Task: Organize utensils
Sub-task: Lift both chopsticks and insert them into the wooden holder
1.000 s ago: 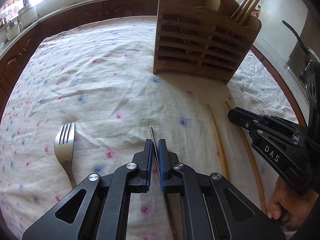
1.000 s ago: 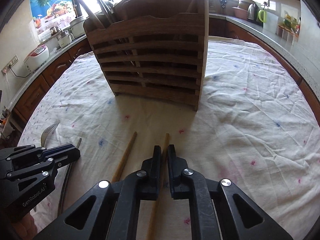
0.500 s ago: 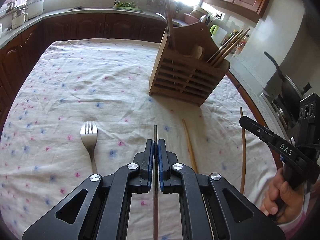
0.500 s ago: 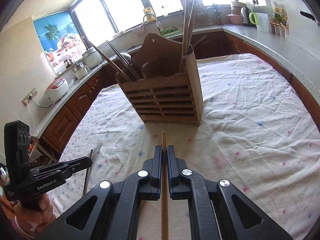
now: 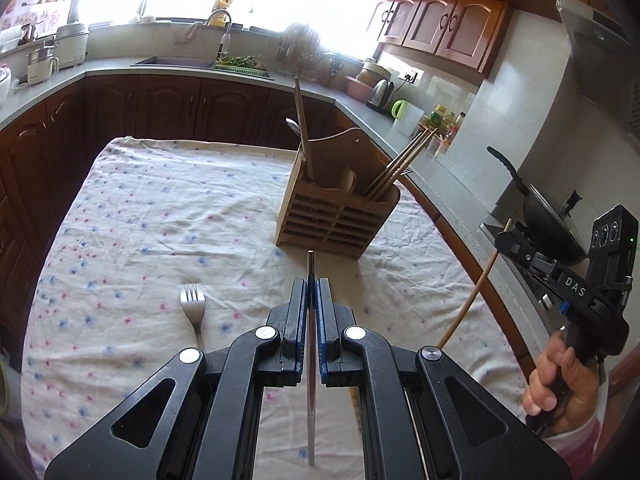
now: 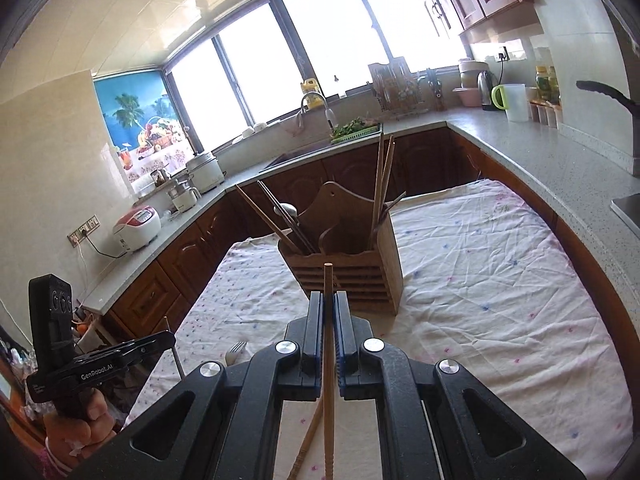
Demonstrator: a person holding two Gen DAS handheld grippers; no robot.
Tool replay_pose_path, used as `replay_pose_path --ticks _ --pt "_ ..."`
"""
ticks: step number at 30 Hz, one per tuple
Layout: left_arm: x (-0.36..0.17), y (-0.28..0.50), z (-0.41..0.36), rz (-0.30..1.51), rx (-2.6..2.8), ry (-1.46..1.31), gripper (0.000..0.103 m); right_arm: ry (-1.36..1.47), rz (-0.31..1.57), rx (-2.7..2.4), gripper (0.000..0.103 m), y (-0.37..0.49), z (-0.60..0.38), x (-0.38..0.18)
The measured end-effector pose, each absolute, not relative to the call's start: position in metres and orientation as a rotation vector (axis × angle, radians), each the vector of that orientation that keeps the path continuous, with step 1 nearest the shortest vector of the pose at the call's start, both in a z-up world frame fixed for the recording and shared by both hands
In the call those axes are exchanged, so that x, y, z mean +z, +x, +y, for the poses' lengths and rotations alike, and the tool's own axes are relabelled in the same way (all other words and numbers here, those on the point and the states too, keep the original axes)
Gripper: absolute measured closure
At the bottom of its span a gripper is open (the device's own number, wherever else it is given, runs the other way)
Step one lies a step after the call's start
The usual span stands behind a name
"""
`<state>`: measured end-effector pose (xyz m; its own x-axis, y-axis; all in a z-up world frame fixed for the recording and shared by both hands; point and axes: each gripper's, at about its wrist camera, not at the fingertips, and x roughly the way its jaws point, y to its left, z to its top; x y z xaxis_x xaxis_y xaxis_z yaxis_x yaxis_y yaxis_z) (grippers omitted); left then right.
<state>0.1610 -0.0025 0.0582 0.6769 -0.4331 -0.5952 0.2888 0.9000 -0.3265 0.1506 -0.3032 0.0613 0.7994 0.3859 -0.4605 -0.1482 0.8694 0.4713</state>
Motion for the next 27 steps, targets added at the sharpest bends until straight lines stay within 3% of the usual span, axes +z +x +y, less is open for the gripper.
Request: replay_pose_path --ticks 27 --pt "0.111 0.184 0.002 0.579 -0.395 -0.223 0.099 0.430 0.486 0.276 0.098 0.178 -0.314 0.088"
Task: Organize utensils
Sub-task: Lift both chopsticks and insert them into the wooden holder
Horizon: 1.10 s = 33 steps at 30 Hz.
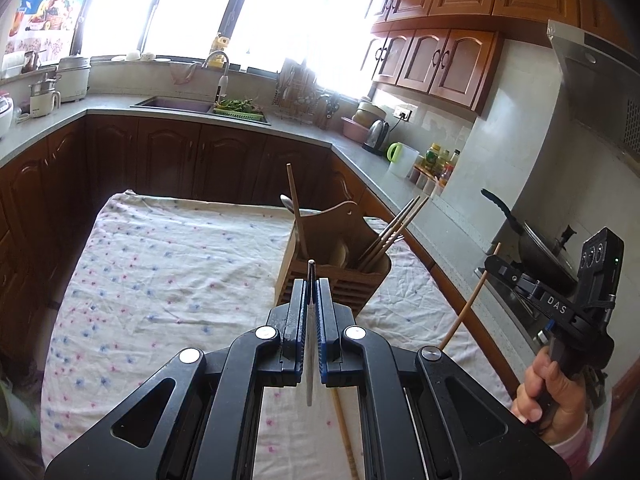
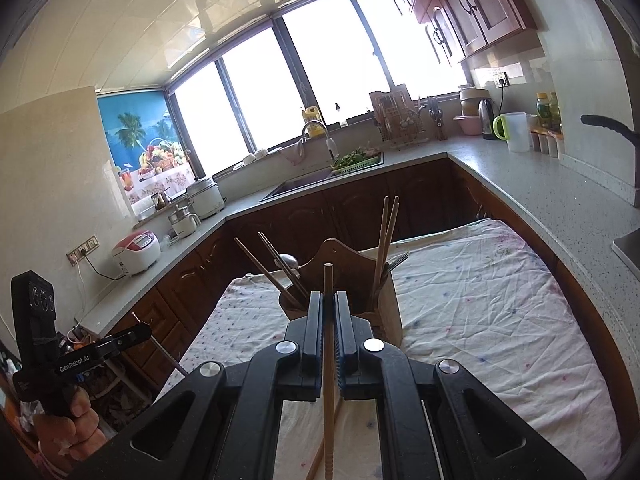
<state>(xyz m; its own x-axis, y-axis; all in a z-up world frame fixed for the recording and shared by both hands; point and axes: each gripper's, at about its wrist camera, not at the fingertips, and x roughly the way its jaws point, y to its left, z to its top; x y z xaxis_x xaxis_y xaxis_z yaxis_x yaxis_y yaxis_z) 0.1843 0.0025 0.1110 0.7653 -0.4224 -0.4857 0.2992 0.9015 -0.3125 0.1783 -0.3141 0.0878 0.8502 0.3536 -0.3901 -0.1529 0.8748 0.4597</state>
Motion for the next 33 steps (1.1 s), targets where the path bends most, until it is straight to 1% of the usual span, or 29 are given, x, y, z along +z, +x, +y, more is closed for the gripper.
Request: replay_pose_path --ticks 11,23,28,33 --pt "0.140 0.205 -0.003 0.507 -0.394 -0.213 0.099 0.433 0.425 0.255 0.098 0.203 -0.324 0.107" --pt "0.188 0.249 -0.013 0.368 -0.364 -0.202 0.099 0.419 0.297 0.198 0.098 0.252 -0.339 0.149" --pt "0.192 0.276 -0.023 0.347 -0.340 -0.207 0.099 0.408 0.270 0.167 0.098 0.277 -0.340 0.153" --pt "0.181 0.298 -0.036 0.347 -0.320 -0.204 0.099 0.396 0.264 0.138 0.098 0.294 -0.337 0.139"
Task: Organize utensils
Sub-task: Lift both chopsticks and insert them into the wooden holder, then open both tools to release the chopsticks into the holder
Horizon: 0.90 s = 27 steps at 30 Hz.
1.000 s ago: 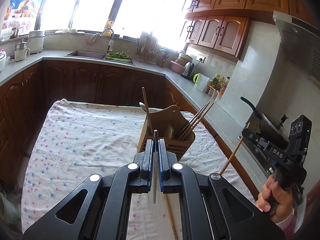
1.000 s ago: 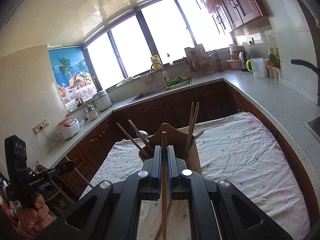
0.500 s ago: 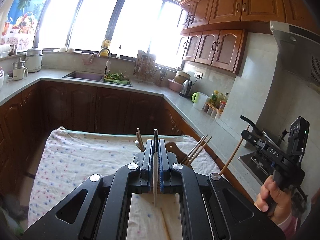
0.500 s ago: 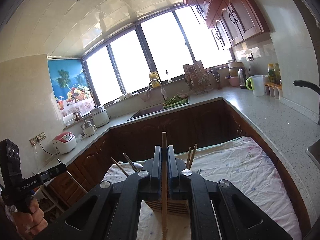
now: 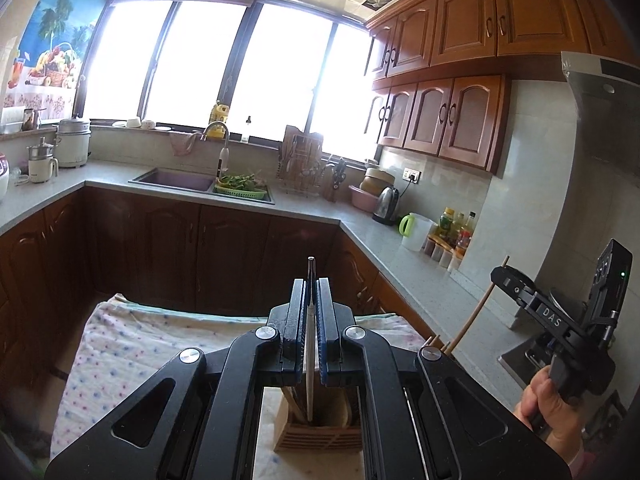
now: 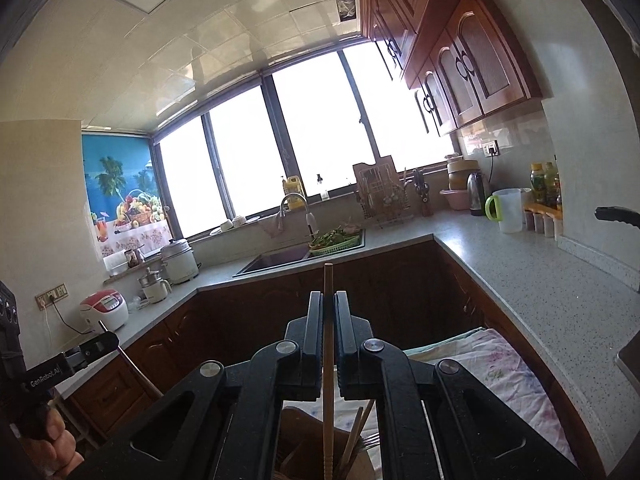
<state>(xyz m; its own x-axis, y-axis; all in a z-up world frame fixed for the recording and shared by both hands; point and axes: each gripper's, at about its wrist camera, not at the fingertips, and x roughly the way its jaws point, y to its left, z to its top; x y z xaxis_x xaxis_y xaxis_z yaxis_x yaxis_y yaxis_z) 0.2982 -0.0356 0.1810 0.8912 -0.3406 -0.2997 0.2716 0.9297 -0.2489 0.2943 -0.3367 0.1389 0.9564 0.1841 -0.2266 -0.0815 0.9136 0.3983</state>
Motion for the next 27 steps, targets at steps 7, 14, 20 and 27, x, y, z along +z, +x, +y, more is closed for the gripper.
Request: replay_pose_path --ticks 7,14,20,27 --pt "0.146 0.316 -0.048 0.380 -0.292 -0.213 0.099 0.425 0.277 0.119 0.098 0.300 -0.334 0.104" --pt "0.107 0.320 -0.057 0.442 -0.289 -0.200 0.099 0.460 0.327 0.114 0.098 0.298 -0.332 0.074" --pt "0.083 0.324 -0.056 0.502 -0.301 -0.219 0.099 0.461 0.388 0.129 0.098 0.301 -0.327 0.060" --pt "0.084 0.321 -0.061 0.501 -0.302 -0.199 0.099 0.461 0.428 0.132 0.098 0.301 -0.324 0.050"
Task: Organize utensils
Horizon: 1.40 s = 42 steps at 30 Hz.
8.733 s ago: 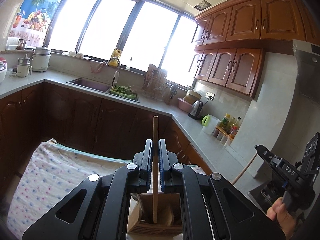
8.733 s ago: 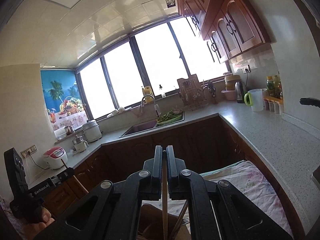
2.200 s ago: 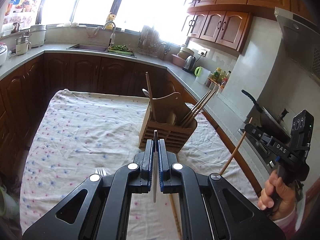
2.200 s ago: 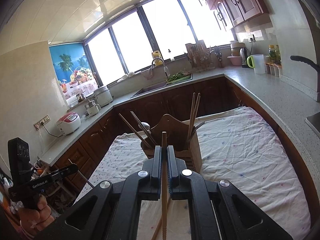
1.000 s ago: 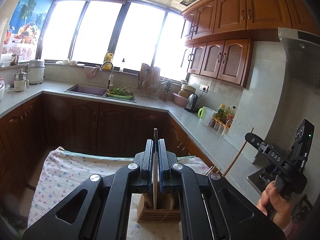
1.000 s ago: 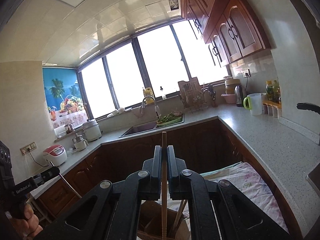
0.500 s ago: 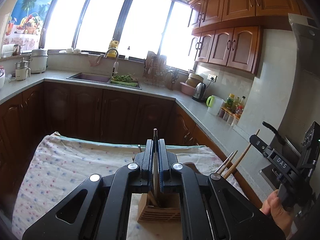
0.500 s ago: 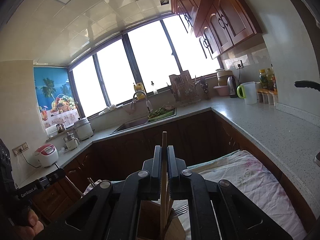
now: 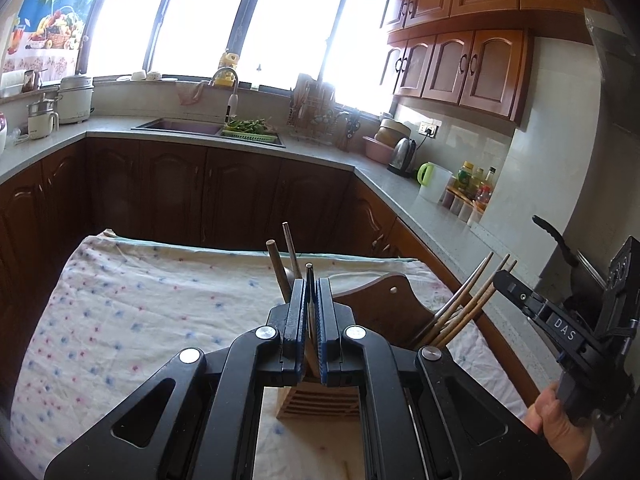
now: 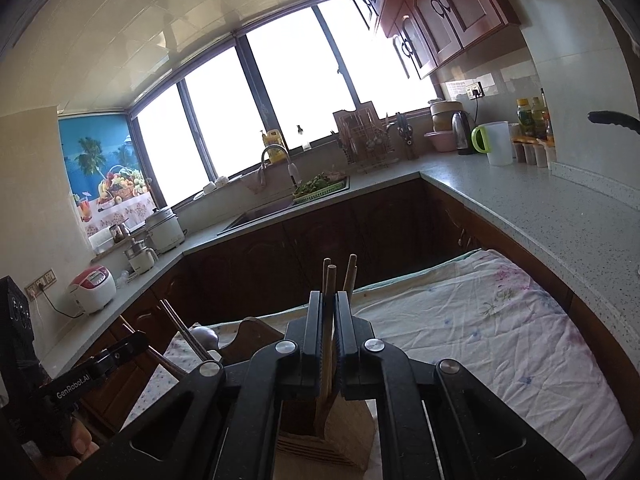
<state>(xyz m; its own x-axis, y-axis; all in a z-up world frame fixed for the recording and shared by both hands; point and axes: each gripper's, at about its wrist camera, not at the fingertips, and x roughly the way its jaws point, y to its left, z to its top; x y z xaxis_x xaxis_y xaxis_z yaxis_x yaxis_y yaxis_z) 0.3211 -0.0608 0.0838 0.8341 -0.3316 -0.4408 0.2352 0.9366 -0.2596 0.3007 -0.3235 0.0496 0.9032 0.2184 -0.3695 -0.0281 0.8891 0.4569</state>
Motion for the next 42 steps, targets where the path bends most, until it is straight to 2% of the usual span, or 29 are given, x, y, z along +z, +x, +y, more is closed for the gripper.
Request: replay_pose_path --ticks 9,13,15,16,17,19,21,23,25,27,30,42 --pt "0.086 0.323 -0.060 0.513 -0.302 -0.198 0.099 0.463 0.446 0.135 0.097 0.303 -0.322 0.051" --pt "0.087 0.324 -0.059 0.531 -0.313 -0.204 0.099 0.478 0.450 0.143 0.091 0.302 -0.325 0.051" --pt "0.087 0.323 -0.059 0.533 -0.319 -0.203 0.098 0.506 0.442 0.158 0.076 0.299 -0.329 0.052" --pt "0.087 0.323 -0.059 0.533 -0.322 -0.203 0.097 0.520 0.431 0.167 0.058 0.296 -0.330 0.054" --pt "0.088 0.321 -0.059 0.532 -0.325 -0.204 0.092 0.529 0.417 0.167 0.045 0.293 -0.332 0.055" --pt "0.089 0.318 -0.058 0.525 -0.331 -0.208 0.083 0.534 0.392 0.161 0.041 0.285 -0.335 0.059" --pt "0.091 0.312 -0.059 0.520 -0.322 -0.206 0.063 0.542 0.379 0.165 0.032 0.281 -0.338 0.062" --pt "0.094 0.304 -0.057 0.501 -0.320 -0.209 0.053 0.549 0.368 0.165 0.017 0.275 -0.340 0.063" --pt "0.096 0.295 -0.058 0.488 -0.319 -0.201 0.049 0.555 0.361 0.171 0.012 0.270 -0.341 0.063" --pt "0.096 0.285 -0.056 0.476 -0.305 -0.194 0.034 0.563 0.365 0.173 0.010 0.265 -0.343 0.060" --pt "0.093 0.272 -0.050 0.472 -0.287 -0.197 0.022 0.582 0.377 0.181 0.007 0.257 -0.344 0.055" --pt "0.057 0.227 -0.025 0.556 -0.231 -0.238 0.011 0.583 0.439 0.194 0.004 0.206 -0.333 0.033"
